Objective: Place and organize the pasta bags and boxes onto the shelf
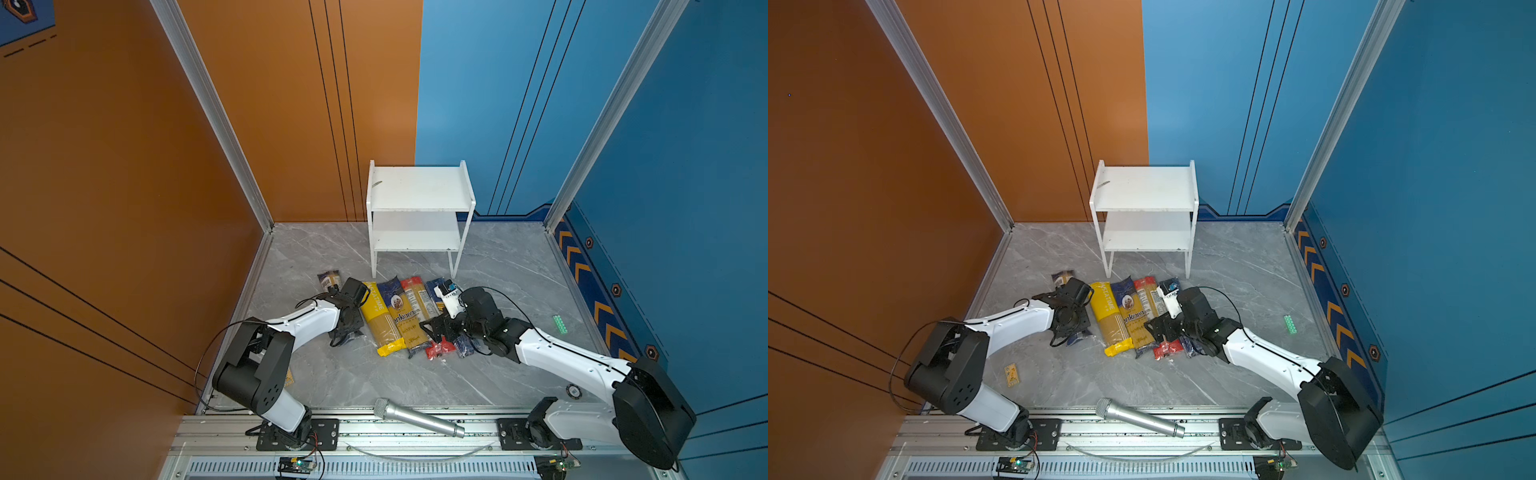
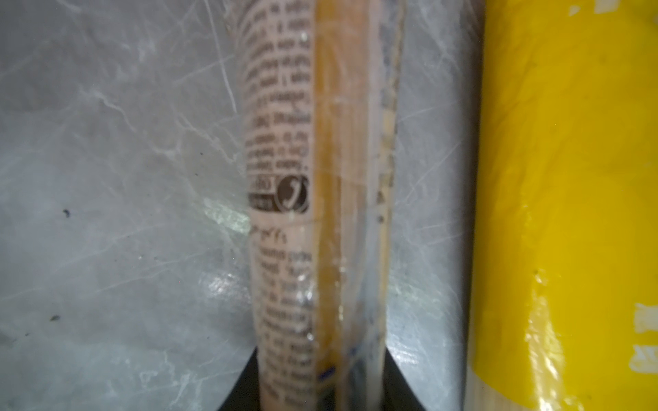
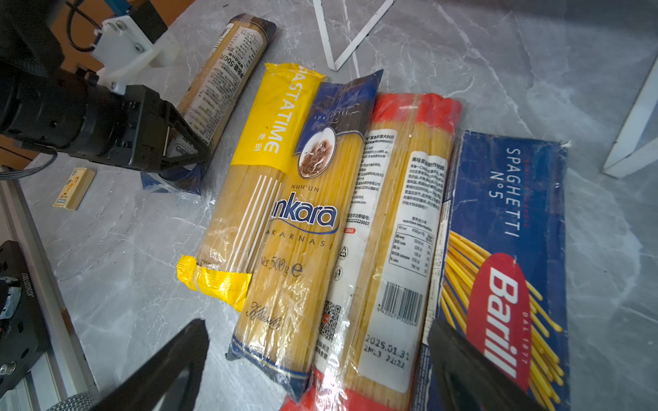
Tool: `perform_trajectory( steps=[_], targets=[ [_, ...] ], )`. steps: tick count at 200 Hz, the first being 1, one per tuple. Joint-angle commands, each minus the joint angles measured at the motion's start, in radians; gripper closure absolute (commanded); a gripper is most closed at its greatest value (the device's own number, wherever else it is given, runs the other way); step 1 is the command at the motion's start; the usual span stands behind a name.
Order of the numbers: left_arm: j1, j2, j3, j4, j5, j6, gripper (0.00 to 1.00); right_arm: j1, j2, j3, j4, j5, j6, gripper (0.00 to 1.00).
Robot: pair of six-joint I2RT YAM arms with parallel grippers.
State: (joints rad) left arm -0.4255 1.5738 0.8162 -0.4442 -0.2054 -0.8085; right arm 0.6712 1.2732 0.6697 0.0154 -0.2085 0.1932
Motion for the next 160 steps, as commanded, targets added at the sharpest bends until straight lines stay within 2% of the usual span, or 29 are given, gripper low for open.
perform_trajectory(
  steps=[1,73,160],
  targets=[
    [-0.008,0.045,-0.085,0.022,0.192,0.039,1.0,-0.004,-0.018,-0.007,-0.019,0.018,0.018,0.06],
    [-0.044,-0.166,-0.074,0.038,0.2,0.149,1.0,-0.002,0.017,0.019,-0.019,0.026,0.023,0.07],
    [-0.068,-0.366,0.1,-0.183,0.189,0.194,1.0,-0.002,0.012,0.028,-0.026,0.041,0.028,0.07]
  ],
)
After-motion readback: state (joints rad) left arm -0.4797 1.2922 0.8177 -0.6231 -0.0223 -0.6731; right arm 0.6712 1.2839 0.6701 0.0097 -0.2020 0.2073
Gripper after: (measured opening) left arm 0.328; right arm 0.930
